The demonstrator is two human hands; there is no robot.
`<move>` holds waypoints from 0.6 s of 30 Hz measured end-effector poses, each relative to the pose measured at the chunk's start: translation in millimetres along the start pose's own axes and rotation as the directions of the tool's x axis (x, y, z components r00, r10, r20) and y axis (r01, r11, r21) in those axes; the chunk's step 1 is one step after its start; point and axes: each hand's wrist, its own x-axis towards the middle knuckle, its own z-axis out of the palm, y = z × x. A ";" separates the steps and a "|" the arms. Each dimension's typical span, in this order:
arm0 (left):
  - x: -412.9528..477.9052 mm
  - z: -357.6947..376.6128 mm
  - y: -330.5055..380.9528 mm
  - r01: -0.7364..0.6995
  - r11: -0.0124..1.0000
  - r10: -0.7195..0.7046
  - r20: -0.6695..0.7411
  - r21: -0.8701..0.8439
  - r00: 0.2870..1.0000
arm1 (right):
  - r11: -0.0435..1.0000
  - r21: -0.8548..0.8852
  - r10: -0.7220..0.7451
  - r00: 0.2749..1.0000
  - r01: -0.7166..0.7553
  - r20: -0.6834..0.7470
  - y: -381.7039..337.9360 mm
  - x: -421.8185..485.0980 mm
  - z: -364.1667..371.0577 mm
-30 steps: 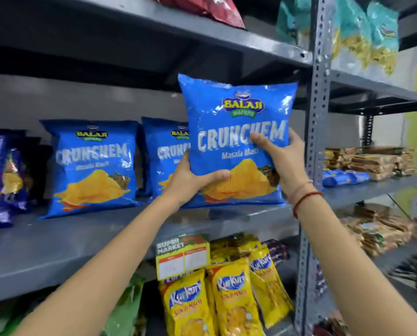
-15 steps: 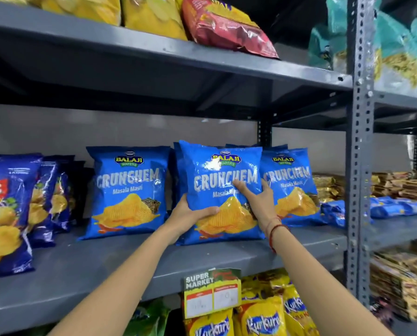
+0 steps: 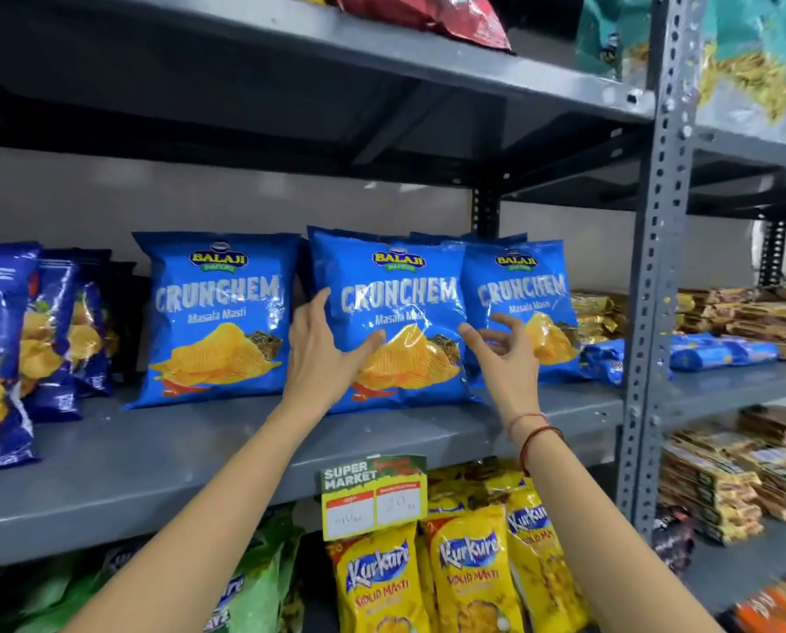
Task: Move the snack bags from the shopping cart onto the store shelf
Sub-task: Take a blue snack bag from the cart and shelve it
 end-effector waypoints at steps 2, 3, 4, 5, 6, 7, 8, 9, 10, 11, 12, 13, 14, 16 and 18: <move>-11.4 3.7 15.1 -0.132 0.991 0.132 -0.089 0.006 0.987 | 1.000 0.022 -0.014 1.000 0.014 -0.015 -6.5 -10.1 -18.4; -19.1 8.0 24.4 -0.188 0.982 0.186 -0.100 -0.004 0.977 | 0.999 0.041 -0.016 0.999 0.017 -0.030 -9.3 -15.6 -28.8; -27.8 13.2 33.7 -0.231 0.973 0.227 -0.094 -0.026 0.969 | 0.998 0.051 -0.021 0.999 0.024 -0.050 -11.6 -21.1 -39.5; -37.3 19.5 43.1 -0.264 0.963 0.260 -0.079 -0.054 0.962 | 0.998 0.049 -0.027 0.997 0.031 -0.075 -13.3 -27.0 -50.2; -47.5 27.2 51.7 -0.292 0.953 0.288 -0.056 -0.081 0.956 | 0.999 0.038 -0.030 0.994 0.034 -0.104 -13.3 -33.6 -61.7; -58.2 36.4 58.9 -0.319 0.942 0.317 -0.030 -0.108 0.948 | 0.999 0.030 -0.029 0.991 0.033 -0.134 -11.8 -40.8 -73.7; -69.6 46.9 64.6 -0.337 0.931 0.340 0.002 -0.140 0.940 | 0.999 0.019 -0.024 0.986 0.028 -0.164 -8.8 -48.6 -86.2; -81.6 58.4 68.7 -0.338 0.924 0.350 0.041 -0.178 0.936 | 1.000 0.002 -0.018 0.981 0.019 -0.192 -4.3 -56.9 -99.2; -94.1 70.8 71.0 -0.323 0.922 0.347 0.084 -0.213 0.934 | 1.000 -0.025 -0.009 0.976 0.003 -0.217 1.5 -65.8 -112.7; -107.0 84.2 72.2 -0.304 0.921 0.341 0.126 -0.243 0.932 | 0.998 -0.053 0.006 0.971 -0.019 -0.238 8.5 -75.6 -126.8; -120.5 98.1 72.2 -0.283 0.921 0.334 0.169 -0.268 0.927 | 0.996 -0.081 0.025 0.966 -0.047 -0.259 17.0 -85.9 -141.4; -134.5 112.3 71.3 -0.257 0.922 0.326 0.219 -0.291 0.920 | 0.991 -0.105 0.048 0.959 -0.080 -0.279 26.4 -97.4 -155.8; -149.6 126.9 69.7 -0.228 0.922 0.318 0.273 -0.314 0.908 | 0.985 -0.126 0.078 0.950 -0.121 -0.303 36.9 -109.7 -171.2; -181.3 157.0 64.4 -0.186 0.923 0.313 0.378 -0.337 0.871 | 0.966 -0.146 0.153 0.925 -0.215 -0.349 59.7 -137.0 -201.1; -216.2 187.6 55.6 -0.141 0.934 0.298 0.501 -0.327 0.812 | 0.933 -0.170 0.228 0.885 -0.318 -0.406 86.3 -168.0 -231.2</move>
